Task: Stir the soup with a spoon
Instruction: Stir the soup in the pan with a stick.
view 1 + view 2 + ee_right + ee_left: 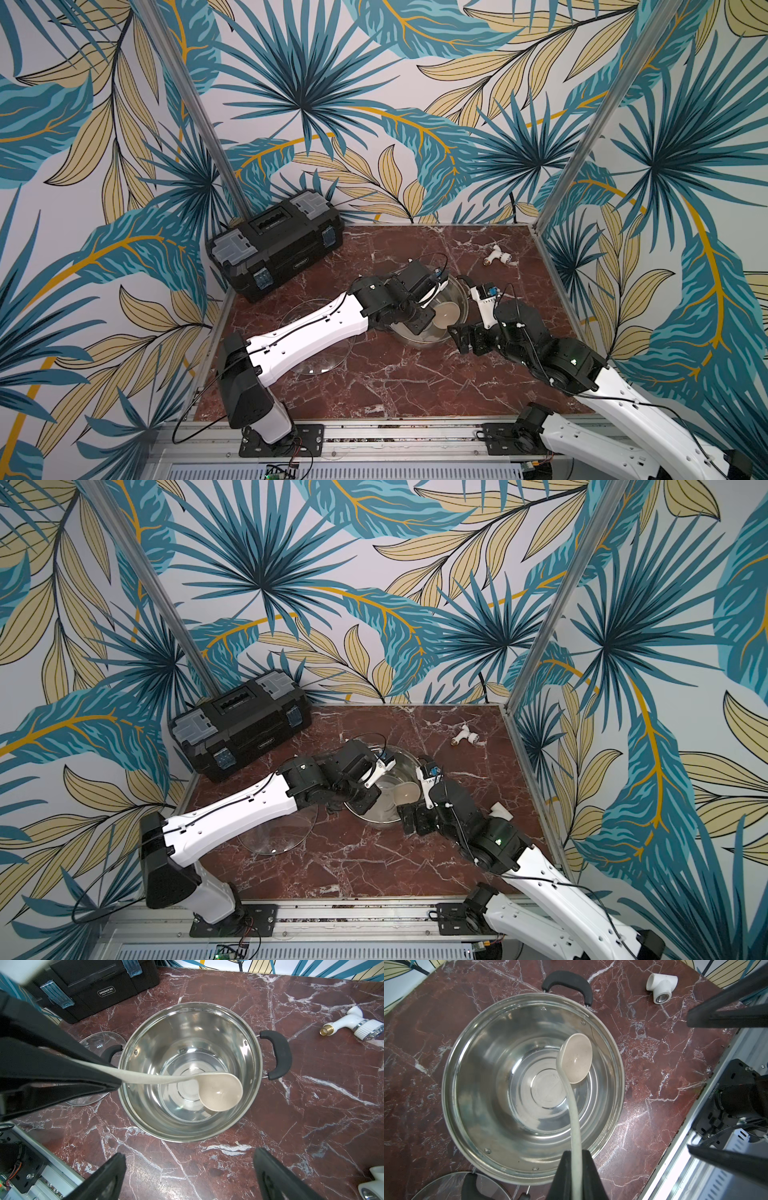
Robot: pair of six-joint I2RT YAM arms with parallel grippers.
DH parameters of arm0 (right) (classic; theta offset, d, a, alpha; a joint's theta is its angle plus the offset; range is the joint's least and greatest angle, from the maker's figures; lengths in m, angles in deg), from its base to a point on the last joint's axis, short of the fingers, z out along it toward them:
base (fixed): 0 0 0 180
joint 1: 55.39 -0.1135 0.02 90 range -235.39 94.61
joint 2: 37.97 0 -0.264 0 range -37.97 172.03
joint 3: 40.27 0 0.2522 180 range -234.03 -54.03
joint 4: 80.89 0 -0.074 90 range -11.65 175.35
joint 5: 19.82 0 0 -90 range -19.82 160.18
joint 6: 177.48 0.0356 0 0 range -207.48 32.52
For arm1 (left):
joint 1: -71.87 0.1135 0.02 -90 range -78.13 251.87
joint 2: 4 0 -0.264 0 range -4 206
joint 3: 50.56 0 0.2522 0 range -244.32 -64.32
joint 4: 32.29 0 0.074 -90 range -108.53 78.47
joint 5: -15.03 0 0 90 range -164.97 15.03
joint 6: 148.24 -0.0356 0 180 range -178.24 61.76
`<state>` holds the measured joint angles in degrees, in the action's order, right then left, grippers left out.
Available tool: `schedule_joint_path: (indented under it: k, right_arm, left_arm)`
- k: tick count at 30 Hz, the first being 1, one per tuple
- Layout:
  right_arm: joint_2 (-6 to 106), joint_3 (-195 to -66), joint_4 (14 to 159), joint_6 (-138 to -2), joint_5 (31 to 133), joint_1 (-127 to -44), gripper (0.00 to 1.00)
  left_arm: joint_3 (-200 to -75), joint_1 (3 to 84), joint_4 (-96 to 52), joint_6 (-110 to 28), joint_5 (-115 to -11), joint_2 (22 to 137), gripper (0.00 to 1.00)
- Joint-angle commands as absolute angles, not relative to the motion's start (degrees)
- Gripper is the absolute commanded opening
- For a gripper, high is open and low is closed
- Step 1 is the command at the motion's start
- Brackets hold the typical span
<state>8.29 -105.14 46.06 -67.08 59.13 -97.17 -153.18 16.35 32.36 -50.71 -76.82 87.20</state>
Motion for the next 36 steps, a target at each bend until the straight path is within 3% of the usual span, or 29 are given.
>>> schedule_joint_path:
  k: [1, 10, 20, 28, 36]
  right_arm:
    - [9.04, -106.13, 46.18, -66.45, 59.63, -97.26, 1.00]
    - [10.46, -106.42, 47.01, -66.44, 60.69, -97.28, 1.00]
    - [9.43, -106.05, 46.32, -66.49, 59.81, -97.27, 0.99]
    - [9.26, -106.22, 45.95, -66.54, 59.42, -97.30, 1.00]
    - [8.80, -106.76, 45.09, -66.83, 59.01, -97.27, 0.99]
  left_arm:
    - [-151.04, 16.15, 36.51, -49.87, -76.30, 84.13, 0.00]
    - [-150.79, 17.29, 40.90, -49.80, -85.67, 82.65, 0.00]
    - [-152.91, 17.38, 35.70, -52.23, -96.72, 84.08, 0.00]
    - [-151.33, 17.12, 24.61, -54.02, -88.55, 83.92, 0.00]
    - [-150.74, 16.96, 26.20, -52.66, -79.47, 84.10, 0.00]
